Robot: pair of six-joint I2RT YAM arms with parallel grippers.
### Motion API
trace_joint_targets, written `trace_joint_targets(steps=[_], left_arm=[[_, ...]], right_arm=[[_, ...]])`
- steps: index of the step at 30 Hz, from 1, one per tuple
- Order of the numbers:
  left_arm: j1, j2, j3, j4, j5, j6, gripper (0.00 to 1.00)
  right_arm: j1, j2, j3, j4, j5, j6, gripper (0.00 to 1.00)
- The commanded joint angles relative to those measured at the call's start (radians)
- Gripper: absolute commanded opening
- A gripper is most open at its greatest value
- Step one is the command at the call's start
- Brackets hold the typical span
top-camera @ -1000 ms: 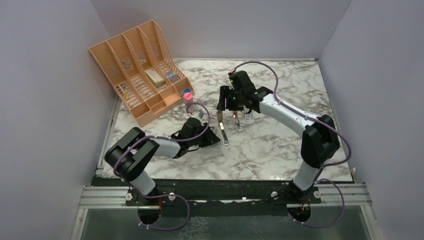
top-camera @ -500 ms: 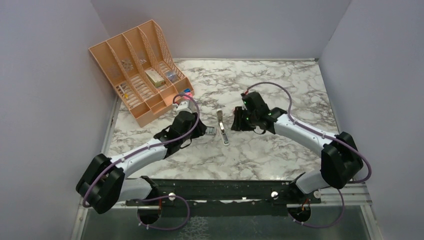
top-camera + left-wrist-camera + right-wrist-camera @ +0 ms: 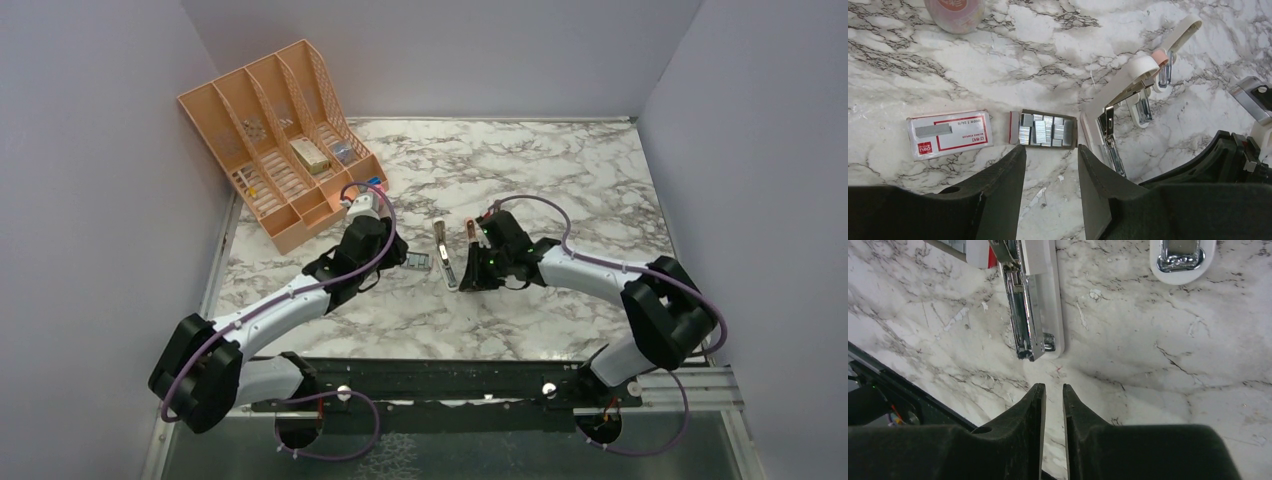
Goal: Load the staples into the stapler
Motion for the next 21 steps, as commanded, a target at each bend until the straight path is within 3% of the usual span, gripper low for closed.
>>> trace_joint_targets(steps=[1,21], left_arm=[[0.011,0.013,0.024,0.014,0.001,0.018,0.44],[0.047,0.061,0.053,0.040,0.041,0.028,0.44]], right_arm=[[0.007,0.050,-0.005,0.097,-0.051,0.034,0.23],[0.011,0.129,0.033,0.090,-0.032,0.056,0.19]])
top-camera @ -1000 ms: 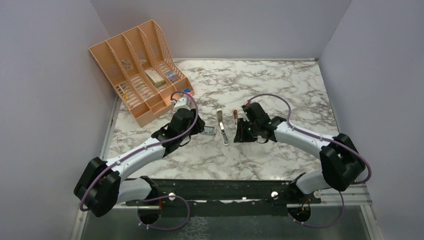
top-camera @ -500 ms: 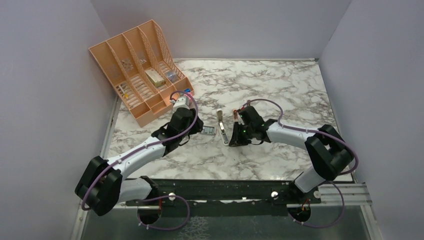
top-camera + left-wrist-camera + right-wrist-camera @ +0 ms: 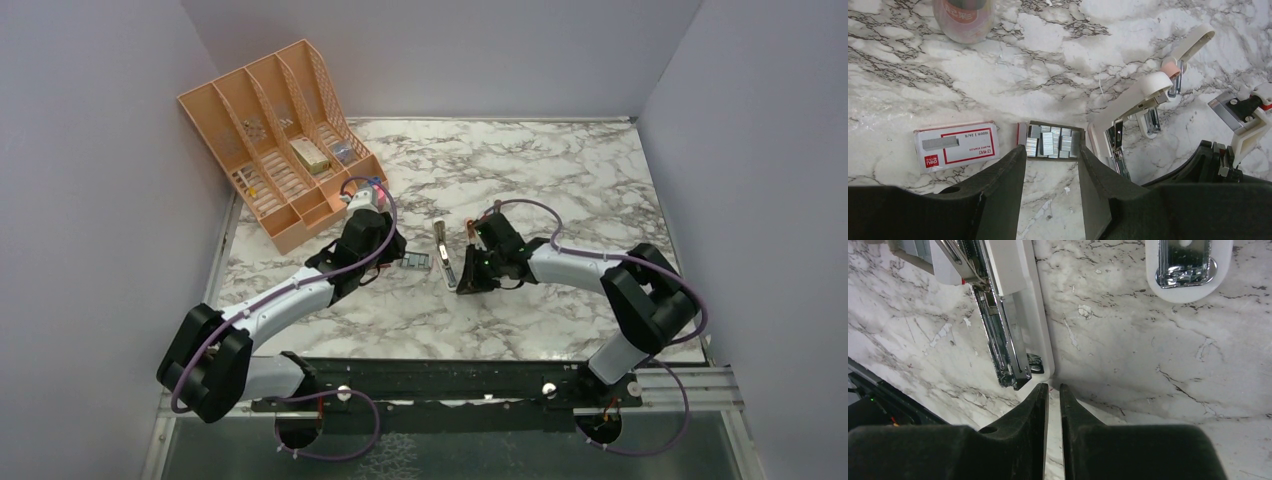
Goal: Load the staples into the stapler
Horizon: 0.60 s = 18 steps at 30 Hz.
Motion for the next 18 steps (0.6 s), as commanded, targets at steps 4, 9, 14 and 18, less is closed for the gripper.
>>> trace_joint_targets(steps=[4,9,14,18], left_arm=[[0.011,-0.009,0.018,0.022,0.019,0.015,0.44],[0.016,-0.029,0.010,0.015,0.014,0.008,0.45],[0.020,-0.052,0.006,0.006,0.007,0.009,0.45],[0.022,-0.069,-0.002,-0.006,0.002,0.013,0.45]], right_arm=[[0.009,0.030,0.035,0.017,-0.006,0.008,0.19],[0.009,0.048,0.041,0.047,0.002,0.029,0.19],[0.009,0.078,0.079,0.040,0.049,0.034,0.19],[0.009,0.095,0.111,0.025,0.089,0.033,0.19]])
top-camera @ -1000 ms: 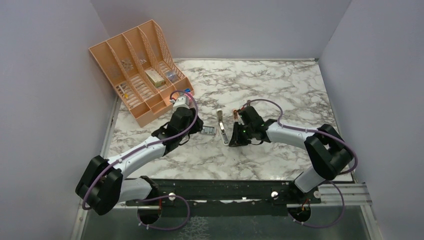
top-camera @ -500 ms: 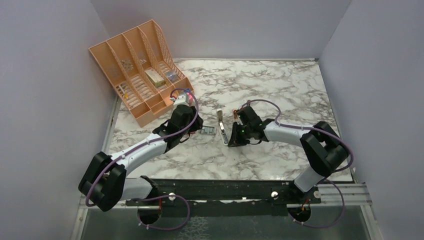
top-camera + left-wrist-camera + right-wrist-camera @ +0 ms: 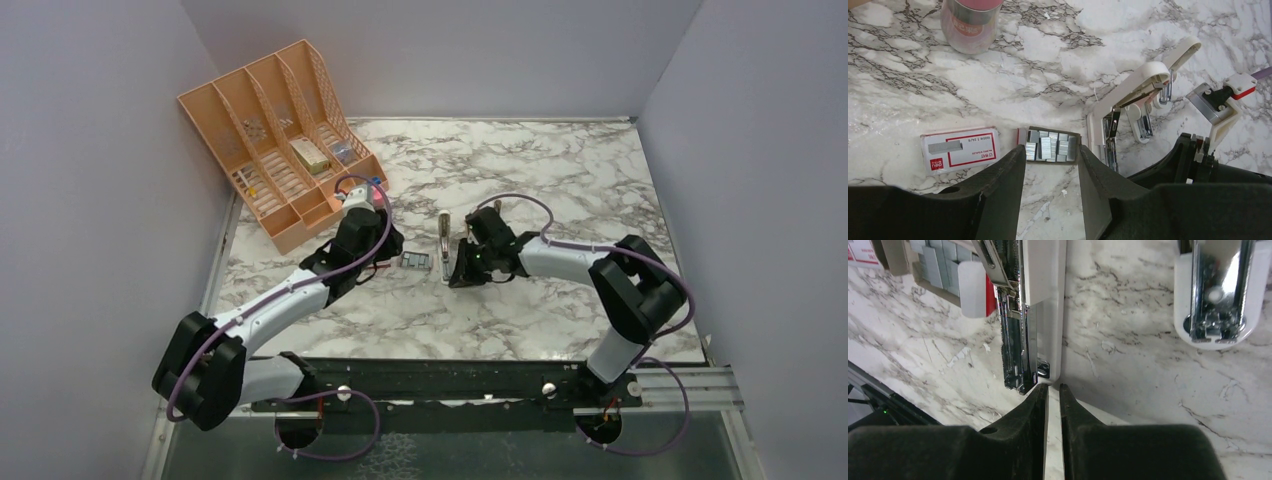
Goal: Load the staples into the stapler
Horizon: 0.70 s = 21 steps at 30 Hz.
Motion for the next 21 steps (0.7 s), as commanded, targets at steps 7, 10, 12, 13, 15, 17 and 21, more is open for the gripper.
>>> trace_joint_targets(steps=[7,10,12,13,15,17,21], left_arm=[[0.012,-0.058,-0.011,-0.016,-0.003,0.010,0.45],[0.013,-0.073,-0.010,-0.017,-0.007,0.015,0.47],[0.013,-0.087,-0.010,-0.033,-0.015,0.021,0.48],[0.013,-0.095,-0.010,-0.039,-0.018,0.022,0.48],[0.013,-0.109,-0.009,-0.041,-0.025,0.027,0.49],[0.015,-0.124,-0.001,-0.050,-0.032,0.031,0.49],[0.015,-0.158,0.032,-0.081,-0.056,0.051,0.50]], right_arm=[[0.004,0.048,0.084,-0.005,0.118,-0.001,0.19],[0.004,0.008,0.064,-0.002,0.107,-0.011,0.19],[0.004,-0.038,0.033,-0.003,0.105,-0.014,0.21],[0.004,-0.060,0.023,-0.014,0.107,-0.018,0.22],[0.004,-0.105,0.006,-0.042,0.118,-0.023,0.23],[0.004,-0.156,-0.001,-0.072,0.136,-0.030,0.25],[0.004,-0.211,0.022,-0.092,0.157,-0.073,0.32]])
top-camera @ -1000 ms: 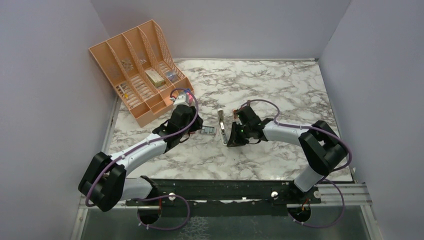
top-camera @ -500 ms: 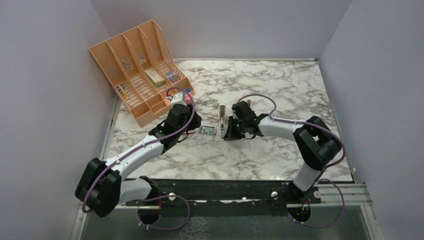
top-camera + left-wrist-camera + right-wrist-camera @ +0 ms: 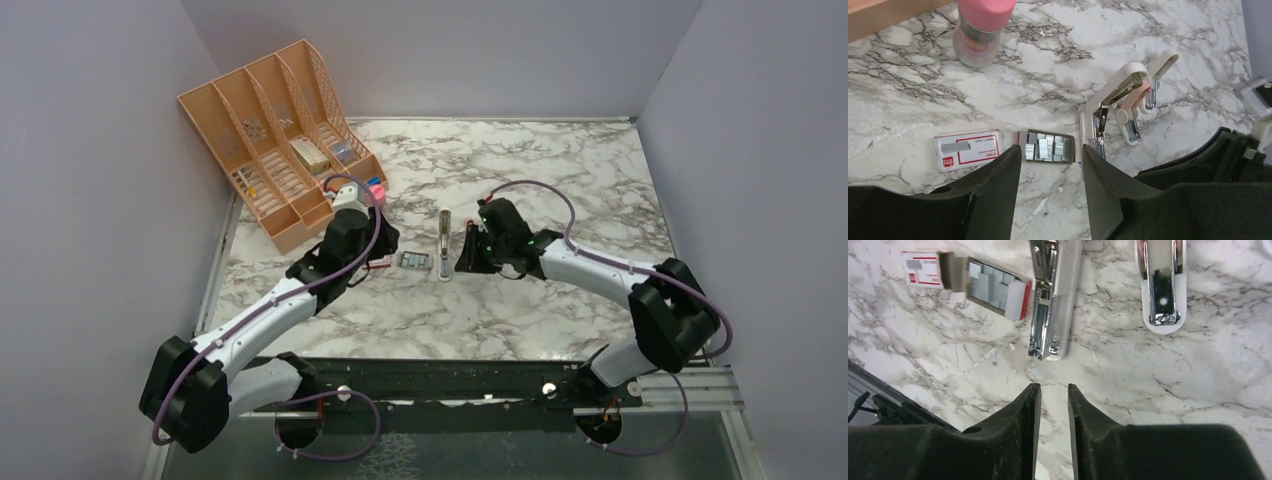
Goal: Load the staples into the stapler
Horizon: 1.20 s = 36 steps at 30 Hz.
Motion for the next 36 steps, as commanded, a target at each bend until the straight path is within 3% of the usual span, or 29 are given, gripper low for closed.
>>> trace_joint_targets(steps=[1,8,18,36], left_arm=[[0.005,-0.060,0.043,-0.048,-0.056,0.042,0.51],[0.005,-0.197,0.118,-0.151,-0.149,0.095,0.57],[0.005,-0.356,0.167,-0.249,-0.291,0.183,0.83],[0.005,-0.423,0.105,-0.267,-0.339,0.162,0.89]], right_arm=[[0.004,-0.053,0.044,-0.043,0.059,-0.058,0.34],[0.065,0.056,0.249,-0.113,0.111,-0.098,0.39],[0.189,0.310,0.549,-0.298,0.290,-0.086,0.42],[0.227,0.570,0.763,-0.389,0.314,-0.066,0.41]])
